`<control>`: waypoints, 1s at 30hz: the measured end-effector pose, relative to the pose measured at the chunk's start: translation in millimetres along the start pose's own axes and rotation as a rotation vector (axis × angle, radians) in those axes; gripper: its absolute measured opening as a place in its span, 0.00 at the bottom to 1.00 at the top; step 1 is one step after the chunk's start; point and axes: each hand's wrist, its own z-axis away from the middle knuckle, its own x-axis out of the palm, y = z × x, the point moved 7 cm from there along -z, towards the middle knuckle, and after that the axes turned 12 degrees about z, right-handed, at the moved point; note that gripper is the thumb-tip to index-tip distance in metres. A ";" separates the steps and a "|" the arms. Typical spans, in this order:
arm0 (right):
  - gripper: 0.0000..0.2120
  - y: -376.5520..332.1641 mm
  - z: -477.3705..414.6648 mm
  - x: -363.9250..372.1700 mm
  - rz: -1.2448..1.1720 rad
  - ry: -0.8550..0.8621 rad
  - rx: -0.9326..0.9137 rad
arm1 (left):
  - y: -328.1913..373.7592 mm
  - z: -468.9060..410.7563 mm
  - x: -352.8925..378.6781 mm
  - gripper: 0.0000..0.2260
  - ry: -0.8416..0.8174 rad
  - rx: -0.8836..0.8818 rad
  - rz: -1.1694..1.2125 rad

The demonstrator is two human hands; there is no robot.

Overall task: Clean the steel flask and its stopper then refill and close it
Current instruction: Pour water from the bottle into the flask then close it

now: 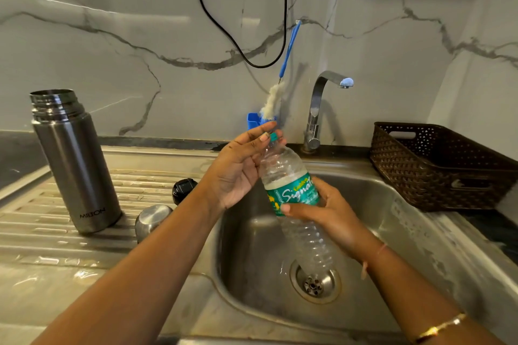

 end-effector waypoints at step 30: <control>0.25 -37.0 10.4 -2.1 0.629 0.249 -0.144 | -0.2 4.6 6.4 0.15 0.143 -0.112 -0.190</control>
